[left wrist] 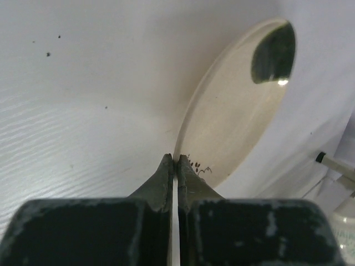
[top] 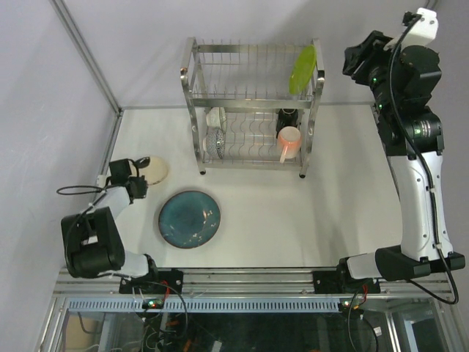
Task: Load the mixed dishes into the dish rack
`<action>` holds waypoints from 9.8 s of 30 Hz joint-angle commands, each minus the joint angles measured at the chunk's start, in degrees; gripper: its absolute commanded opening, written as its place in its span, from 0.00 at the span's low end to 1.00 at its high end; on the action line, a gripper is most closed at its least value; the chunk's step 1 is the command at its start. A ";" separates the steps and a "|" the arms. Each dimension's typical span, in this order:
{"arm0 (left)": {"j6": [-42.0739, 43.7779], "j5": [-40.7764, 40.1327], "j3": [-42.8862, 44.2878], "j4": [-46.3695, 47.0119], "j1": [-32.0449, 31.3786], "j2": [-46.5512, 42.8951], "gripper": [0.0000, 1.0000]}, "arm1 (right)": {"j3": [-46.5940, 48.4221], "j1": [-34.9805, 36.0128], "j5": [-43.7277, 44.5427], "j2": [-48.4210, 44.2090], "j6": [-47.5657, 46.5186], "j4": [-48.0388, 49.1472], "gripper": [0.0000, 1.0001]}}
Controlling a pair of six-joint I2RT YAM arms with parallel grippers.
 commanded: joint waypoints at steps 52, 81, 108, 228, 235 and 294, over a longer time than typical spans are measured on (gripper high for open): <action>11.26 34.86 -11.73 -17.66 -16.41 -49.66 0.00 | -53.97 27.88 -47.43 3.77 29.96 31.58 0.60; 5.41 38.49 -5.72 -17.65 -20.85 -50.83 0.00 | -51.41 31.30 -46.11 10.72 32.57 38.98 0.45; 27.55 18.65 22.85 -33.82 -12.70 -35.26 0.62 | -22.62 36.16 -0.38 -12.23 7.33 -4.27 0.00; 42.34 15.41 12.73 -33.50 -10.83 -28.50 0.60 | 22.63 27.13 37.27 25.06 -14.86 1.15 0.49; 42.44 13.36 11.50 -37.06 -10.83 -29.29 0.59 | 7.59 31.00 27.46 11.98 -4.95 -7.00 0.50; 50.52 8.02 10.74 -44.58 -16.03 1.00 0.28 | -62.21 40.58 -34.84 33.65 47.91 64.11 0.58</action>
